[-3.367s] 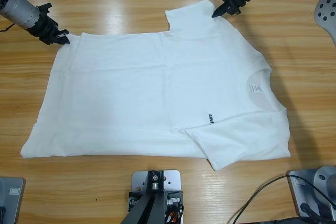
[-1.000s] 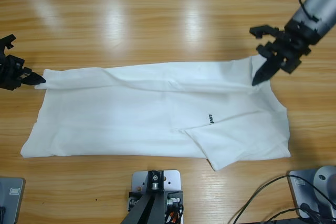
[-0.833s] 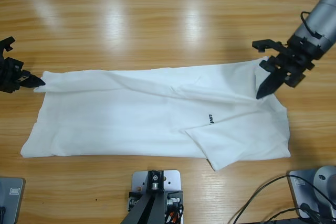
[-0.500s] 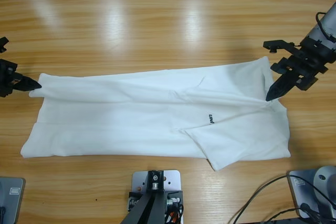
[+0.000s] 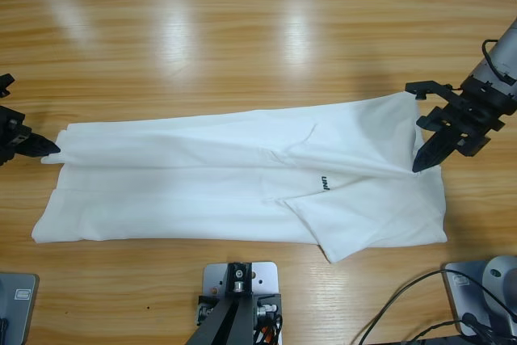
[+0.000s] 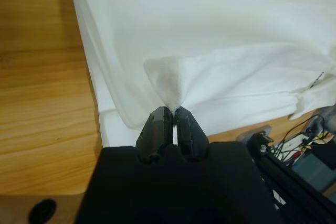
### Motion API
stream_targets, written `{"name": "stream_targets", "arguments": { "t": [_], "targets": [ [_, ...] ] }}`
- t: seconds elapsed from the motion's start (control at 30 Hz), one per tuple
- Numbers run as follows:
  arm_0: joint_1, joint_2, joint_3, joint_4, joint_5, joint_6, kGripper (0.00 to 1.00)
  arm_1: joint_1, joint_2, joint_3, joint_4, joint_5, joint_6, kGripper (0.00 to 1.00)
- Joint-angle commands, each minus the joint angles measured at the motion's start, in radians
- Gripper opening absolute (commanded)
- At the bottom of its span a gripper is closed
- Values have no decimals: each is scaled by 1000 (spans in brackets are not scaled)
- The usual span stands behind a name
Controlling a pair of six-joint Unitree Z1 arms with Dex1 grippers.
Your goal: Fold clothes
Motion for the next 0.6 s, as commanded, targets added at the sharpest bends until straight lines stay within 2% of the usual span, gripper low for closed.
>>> {"name": "stream_targets", "arguments": {
  "t": [0.03, 0.07, 0.1, 0.13, 0.17, 0.27, 0.4, 0.47, 0.6],
  "targets": [
    [18, 90, 2, 39, -12, -39, 0, -8, 55, 41, 0, 40, 42, 271],
    [19, 96, 0, 49, -10, -42, 101, -9, 55, 49, 2, 44, 60, 638],
    [20, 100, -2, 54, -10, -41, 598, -8, 50, 54, 2, 44, 69, 941],
    [20, 97, -3, 55, -10, -39, 912, -8, 37, 58, 2, 39, 79, 999],
    [20, 90, -2, 55, -10, -39, 971, -9, 19, 63, 2, 27, 96, 1000],
    [20, 58, -2, 62, -10, -38, 977, -8, -66, 71, 3, -49, 168, 1000],
    [14, 12, -6, 72, -11, -35, 980, -8, -138, 56, 2, -99, 191, 1000],
    [-13, 17, -21, 82, -24, -32, 982, -8, -170, 44, -13, -111, 191, 1000],
    [-127, 25, -54, 79, -37, -8, 982, 35, -236, 31, -81, -76, 181, 982]
  ]
}}
